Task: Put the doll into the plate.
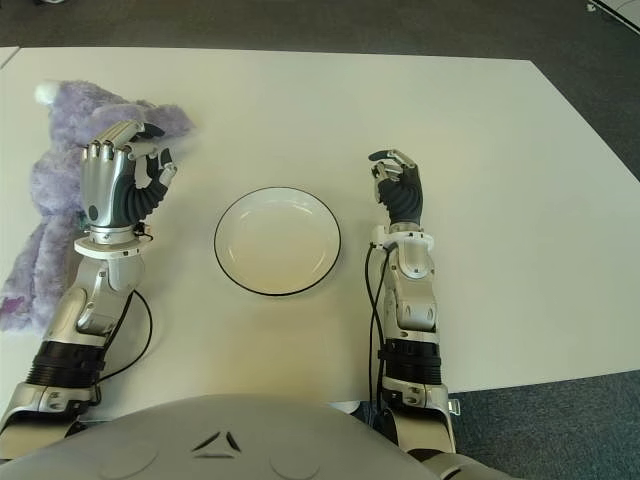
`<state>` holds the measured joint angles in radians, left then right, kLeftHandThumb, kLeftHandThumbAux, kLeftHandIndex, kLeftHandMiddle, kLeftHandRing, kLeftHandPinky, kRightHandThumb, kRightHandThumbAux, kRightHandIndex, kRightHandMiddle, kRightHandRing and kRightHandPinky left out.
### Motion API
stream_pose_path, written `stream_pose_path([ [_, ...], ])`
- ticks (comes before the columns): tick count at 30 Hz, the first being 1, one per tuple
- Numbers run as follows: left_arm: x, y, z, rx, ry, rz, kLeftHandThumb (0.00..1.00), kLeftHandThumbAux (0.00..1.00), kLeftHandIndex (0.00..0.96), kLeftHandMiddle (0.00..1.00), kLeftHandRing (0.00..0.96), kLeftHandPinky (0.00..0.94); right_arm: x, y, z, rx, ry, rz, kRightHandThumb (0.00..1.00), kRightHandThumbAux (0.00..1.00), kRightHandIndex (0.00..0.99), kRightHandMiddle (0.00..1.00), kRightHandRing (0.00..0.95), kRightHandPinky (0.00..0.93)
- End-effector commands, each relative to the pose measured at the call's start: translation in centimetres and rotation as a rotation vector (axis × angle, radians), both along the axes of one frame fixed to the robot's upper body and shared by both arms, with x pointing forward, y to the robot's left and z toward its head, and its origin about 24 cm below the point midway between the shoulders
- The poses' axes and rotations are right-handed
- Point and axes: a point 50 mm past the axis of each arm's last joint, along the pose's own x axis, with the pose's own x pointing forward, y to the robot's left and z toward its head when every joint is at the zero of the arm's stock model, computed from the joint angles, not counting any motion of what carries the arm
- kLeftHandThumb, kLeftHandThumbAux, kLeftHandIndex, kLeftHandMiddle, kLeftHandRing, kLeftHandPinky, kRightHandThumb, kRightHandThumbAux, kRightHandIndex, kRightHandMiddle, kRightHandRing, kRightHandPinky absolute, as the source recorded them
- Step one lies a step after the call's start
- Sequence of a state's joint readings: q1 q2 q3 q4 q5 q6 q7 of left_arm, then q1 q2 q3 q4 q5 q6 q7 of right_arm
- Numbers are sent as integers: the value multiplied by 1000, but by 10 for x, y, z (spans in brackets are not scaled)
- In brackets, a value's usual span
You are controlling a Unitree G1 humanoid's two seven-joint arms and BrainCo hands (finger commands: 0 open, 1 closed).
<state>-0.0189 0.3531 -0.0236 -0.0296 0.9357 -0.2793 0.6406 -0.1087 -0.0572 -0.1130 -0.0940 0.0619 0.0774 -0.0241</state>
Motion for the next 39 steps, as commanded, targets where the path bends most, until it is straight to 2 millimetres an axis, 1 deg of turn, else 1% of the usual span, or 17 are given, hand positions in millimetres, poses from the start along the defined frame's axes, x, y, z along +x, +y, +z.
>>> stream_pose_path([
  [1, 0, 16, -4, 160, 93, 72, 363, 508, 176, 124, 65, 21, -3, 0, -13, 9, 67, -1, 718, 714, 441, 882, 878, 887],
  [4, 2, 25, -6, 199, 112, 138, 307, 466, 120, 47, 21, 6, -3, 0, -14, 6, 66, -1, 719, 714, 441, 882, 878, 887],
  [7, 4, 28, -8, 205, 129, 171, 244, 423, 69, 15, 6, 2, -3, -1, -14, 5, 67, -1, 719, 714, 441, 882, 877, 886],
  [8, 4, 30, -9, 199, 146, 179, 235, 416, 60, 12, 5, 1, -3, -1, -14, 3, 68, -3, 719, 714, 441, 882, 877, 885],
  [10, 5, 31, -10, 187, 173, 188, 169, 368, 24, 4, 2, 0, -3, 0, -14, 0, 69, -7, 719, 714, 441, 884, 878, 888],
  [13, 6, 33, -11, 163, 216, 200, 120, 314, 7, 1, 0, 0, -3, 0, -14, -3, 70, -9, 719, 714, 441, 887, 880, 889],
  [15, 6, 32, -9, 132, 260, 224, 106, 277, 3, 0, 0, 0, -3, 0, -14, -4, 71, -8, 719, 714, 441, 888, 881, 890],
  [16, 6, 32, -8, 122, 274, 231, 100, 251, 2, 0, 0, 0, -3, 1, -14, -4, 71, -7, 719, 714, 441, 890, 882, 890],
  [19, 7, 32, -7, 91, 311, 264, 95, 215, 0, 0, 0, 0, -3, 0, -14, -5, 72, -7, 719, 714, 441, 891, 883, 890],
  [28, 10, 36, -7, -7, 342, 377, 101, 189, 0, 0, 0, 0, -3, 0, -15, -7, 79, -7, 719, 714, 441, 892, 883, 887],
  [30, 13, 40, -7, -28, 328, 408, 101, 178, 0, 0, 0, 0, -4, 0, -15, -5, 82, -6, 719, 714, 441, 890, 882, 886],
  [39, 15, 44, -4, -77, 246, 531, 120, 157, 0, 0, 0, 0, -4, 1, -14, 1, 88, -3, 718, 714, 441, 884, 880, 888],
])
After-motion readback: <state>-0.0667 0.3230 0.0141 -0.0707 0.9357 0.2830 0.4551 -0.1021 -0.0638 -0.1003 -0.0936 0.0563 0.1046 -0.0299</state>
